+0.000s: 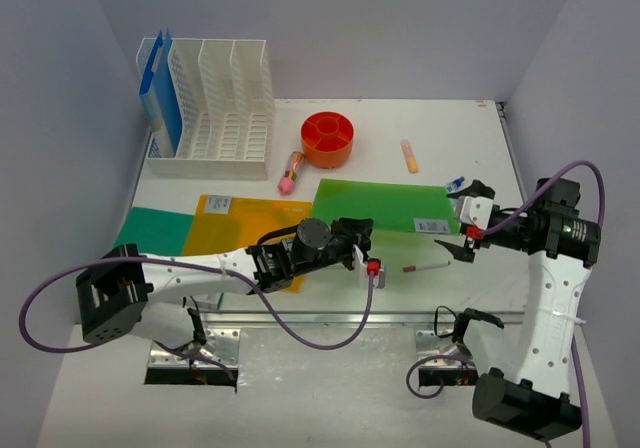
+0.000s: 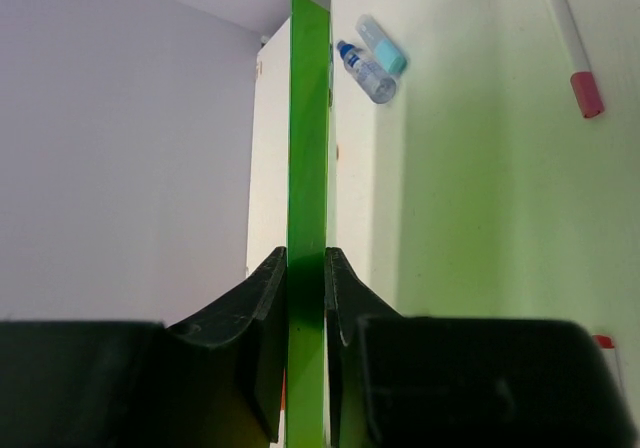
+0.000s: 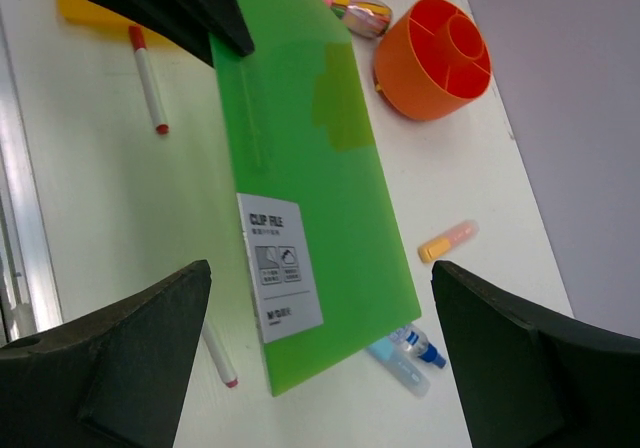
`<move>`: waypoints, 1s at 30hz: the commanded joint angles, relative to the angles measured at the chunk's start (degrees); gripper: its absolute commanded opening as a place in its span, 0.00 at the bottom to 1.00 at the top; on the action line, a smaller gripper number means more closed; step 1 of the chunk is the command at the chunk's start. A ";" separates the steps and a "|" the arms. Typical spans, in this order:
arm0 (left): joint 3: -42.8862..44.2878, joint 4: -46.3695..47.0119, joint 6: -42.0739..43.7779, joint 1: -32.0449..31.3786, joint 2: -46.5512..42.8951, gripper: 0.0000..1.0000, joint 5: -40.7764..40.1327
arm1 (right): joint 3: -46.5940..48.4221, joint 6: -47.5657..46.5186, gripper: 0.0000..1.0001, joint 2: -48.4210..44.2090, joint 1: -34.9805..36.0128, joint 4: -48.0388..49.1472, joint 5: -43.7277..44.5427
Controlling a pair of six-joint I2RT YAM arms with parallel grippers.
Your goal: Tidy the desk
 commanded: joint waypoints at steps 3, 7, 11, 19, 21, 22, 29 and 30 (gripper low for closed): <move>5.79 -4.01 -4.51 2.77 -2.46 0.00 5.22 | 3.43 1.98 0.91 2.49 6.92 -8.66 1.96; 7.79 -6.82 -5.80 4.03 -2.36 0.00 8.84 | 3.89 3.68 0.92 5.60 12.70 -8.22 6.16; 9.72 -9.20 -6.73 4.67 -2.65 0.00 11.95 | 2.10 9.08 0.92 7.55 17.62 -2.13 13.15; 13.44 -15.13 -8.12 5.20 -3.60 0.00 17.19 | -0.39 19.81 0.81 9.90 27.73 9.62 23.08; 14.43 -16.46 -8.80 5.20 -3.90 0.00 17.72 | -1.77 23.33 0.66 9.60 28.88 14.09 25.67; 14.64 -17.04 -9.45 5.20 -3.90 0.00 17.50 | -2.20 24.35 0.63 9.34 29.31 15.33 26.27; 17.01 -18.91 -16.37 5.29 -3.83 0.00 13.53 | -3.29 28.81 0.21 7.38 30.74 19.38 27.67; 17.21 -18.82 -17.37 5.29 -3.81 0.00 12.78 | -3.36 29.29 0.15 7.13 30.75 19.73 27.47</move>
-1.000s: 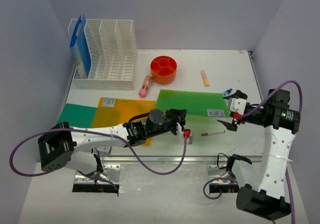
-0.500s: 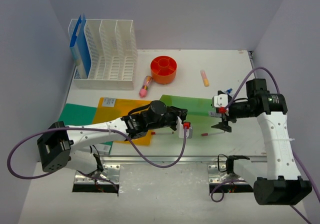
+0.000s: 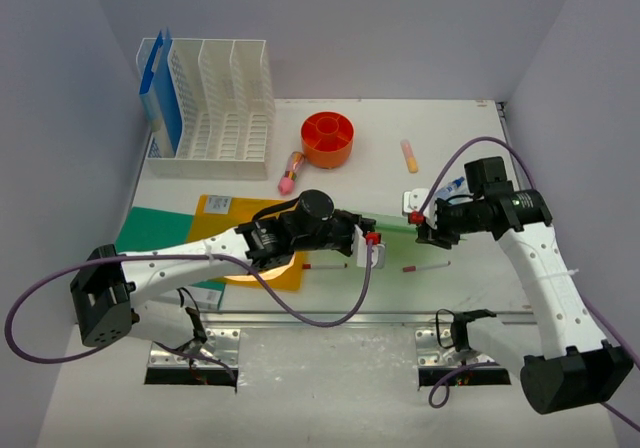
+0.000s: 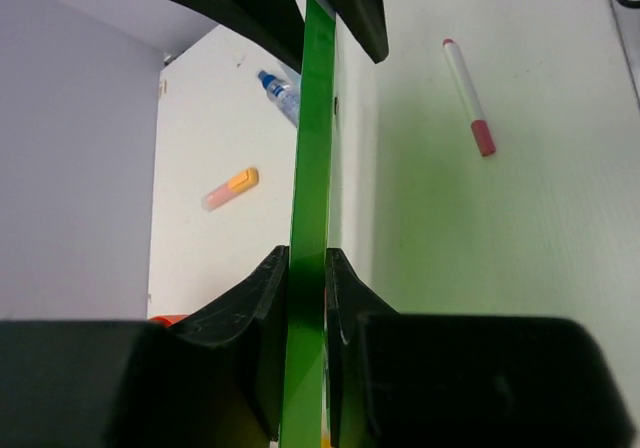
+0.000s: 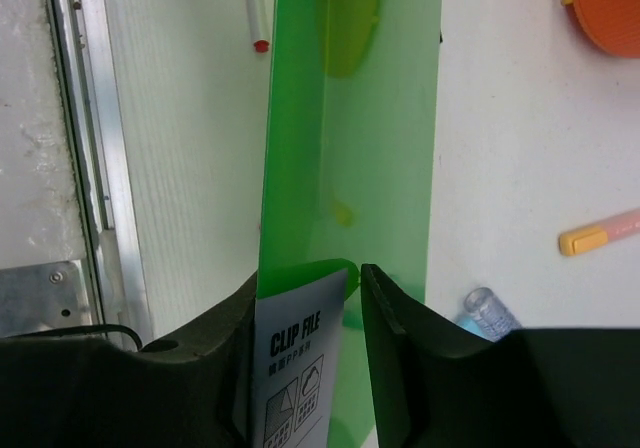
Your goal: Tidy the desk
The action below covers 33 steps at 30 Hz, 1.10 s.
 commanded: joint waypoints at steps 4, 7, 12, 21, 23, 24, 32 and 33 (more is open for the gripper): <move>5.42 3.20 -13.71 0.32 -2.08 0.23 -6.75 | -0.02 9.64 0.00 -3.04 0.16 9.61 0.03; 7.16 1.80 -19.57 0.45 -2.17 0.45 -10.38 | 0.19 13.52 0.00 -3.58 0.12 12.93 0.02; 14.82 -3.85 -37.30 4.88 -4.37 0.66 -10.61 | -0.49 22.10 0.00 -6.18 0.16 20.48 2.19; 19.97 -13.03 -64.72 14.82 -8.91 0.79 -3.09 | -0.17 34.43 0.00 -9.29 0.16 30.40 5.00; 17.89 -12.50 -66.78 16.10 -9.47 0.78 1.35 | 1.14 34.68 0.00 -7.66 0.16 27.66 5.15; 16.58 -11.96 -67.52 16.33 -9.72 0.78 2.60 | 1.31 34.60 0.00 -7.12 0.16 26.68 5.90; 6.90 -7.50 -76.87 16.40 -6.72 0.73 8.12 | -2.97 43.72 0.22 -2.15 -0.50 18.02 15.11; 4.30 -5.57 -78.65 16.40 -6.15 0.73 9.88 | -3.52 46.06 0.32 -1.58 -1.01 17.37 15.02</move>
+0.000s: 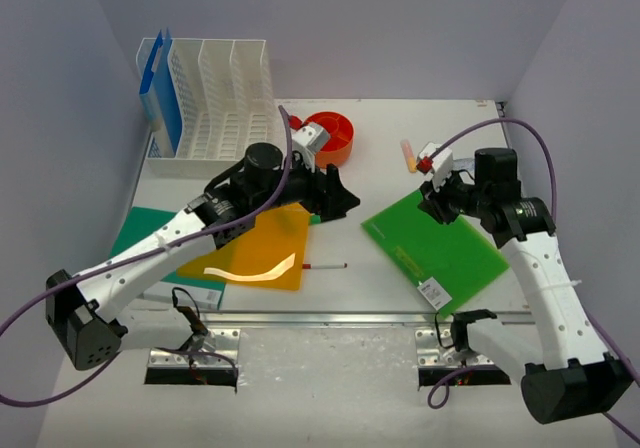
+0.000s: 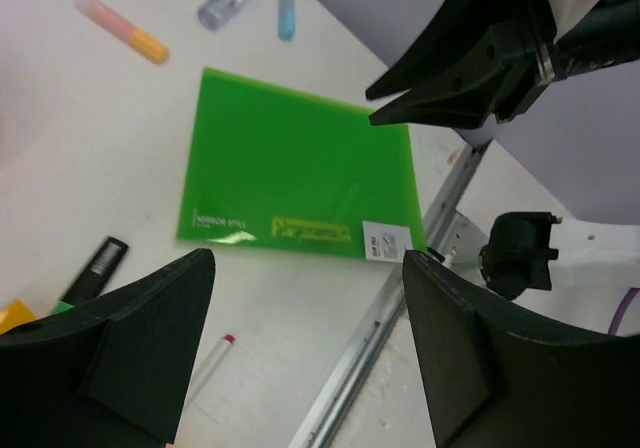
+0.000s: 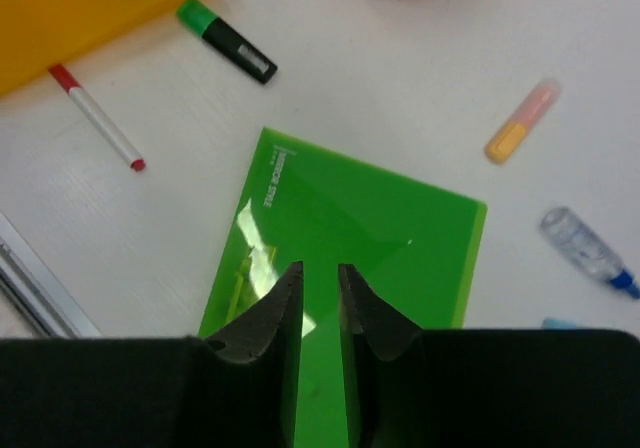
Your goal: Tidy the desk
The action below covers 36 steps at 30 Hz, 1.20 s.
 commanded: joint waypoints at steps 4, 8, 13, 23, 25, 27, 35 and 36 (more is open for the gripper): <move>-13.80 18.91 -25.54 0.57 6.45 0.85 13.87 | -3.56 12.27 0.42 6.01 -8.37 -8.38 0.17; -19.64 32.75 -35.96 -0.42 12.49 0.91 15.29 | -1.63 12.37 0.37 12.04 -23.70 -10.48 -5.48; -22.03 40.28 -39.07 -2.74 19.53 0.91 11.41 | 0.80 9.09 0.37 20.11 -31.59 -8.54 -3.71; -18.17 43.31 -39.90 -5.12 34.48 0.88 2.92 | 5.81 8.78 0.38 36.23 -36.70 2.86 -0.22; -17.63 43.92 -39.69 -5.07 36.86 0.88 2.17 | 6.03 9.09 0.38 38.26 -36.75 5.08 1.11; -16.99 44.72 -39.69 -5.03 38.76 0.88 1.16 | 6.15 9.33 0.38 39.76 -36.79 6.61 2.88; -9.10 47.98 -42.77 -5.12 47.98 0.89 1.27 | 4.55 8.05 0.35 45.30 -36.78 8.00 5.99; -7.87 48.18 -43.47 -5.12 49.27 0.89 1.59 | 4.42 7.79 0.35 46.13 -36.71 8.01 6.06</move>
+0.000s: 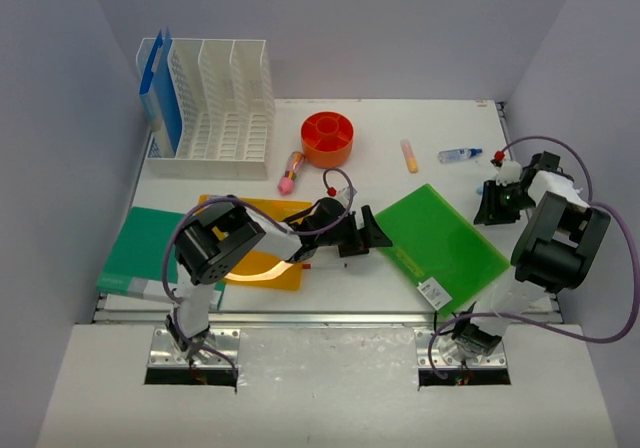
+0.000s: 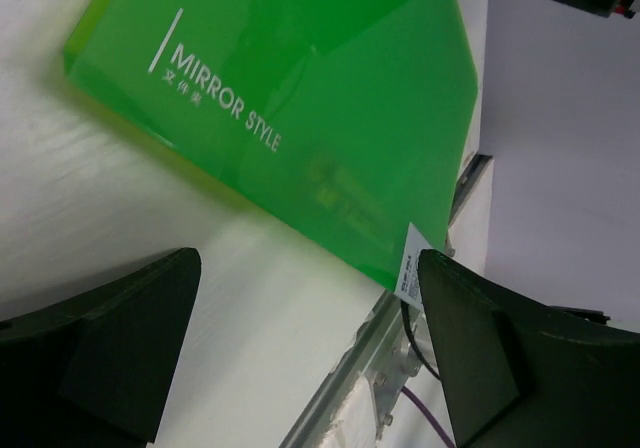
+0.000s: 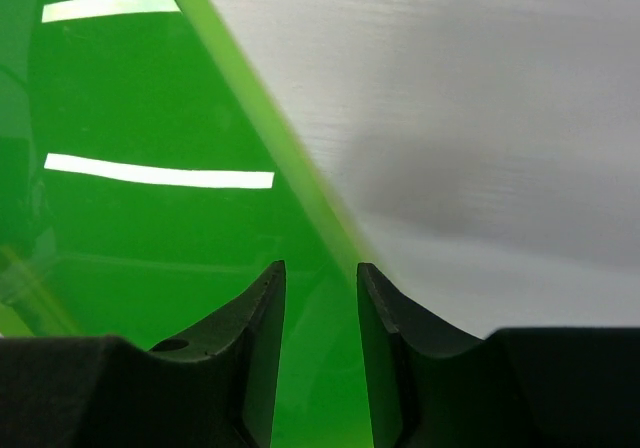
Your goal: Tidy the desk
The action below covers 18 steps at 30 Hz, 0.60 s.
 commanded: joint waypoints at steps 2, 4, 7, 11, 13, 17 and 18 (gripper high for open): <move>7.08 4.47 -3.10 -0.42 5.78 0.89 -0.20 | 1.23 -1.10 0.34 4.21 -0.03 0.75 1.69; 7.54 4.78 -3.67 -0.79 6.98 0.89 -0.34 | 2.18 -1.29 0.32 5.77 -0.02 -1.26 1.40; 7.16 4.59 -4.23 -0.86 8.06 0.89 -0.23 | 2.58 -1.99 0.29 7.90 0.20 -3.12 -0.12; 6.17 5.03 -5.13 -0.86 8.77 0.88 0.28 | 2.36 -2.70 0.21 9.41 1.96 -5.70 -3.18; 5.98 5.66 -5.84 -0.86 9.00 0.88 0.46 | 2.36 -2.70 0.18 10.07 3.61 -6.79 -4.46; 5.78 7.10 -6.51 -0.86 9.36 0.86 0.91 | 2.19 -2.70 0.13 10.13 6.58 -8.08 -6.71; 5.83 7.55 -6.60 -0.86 9.54 0.85 1.17 | 2.27 -2.66 0.12 10.08 7.29 -8.40 -7.27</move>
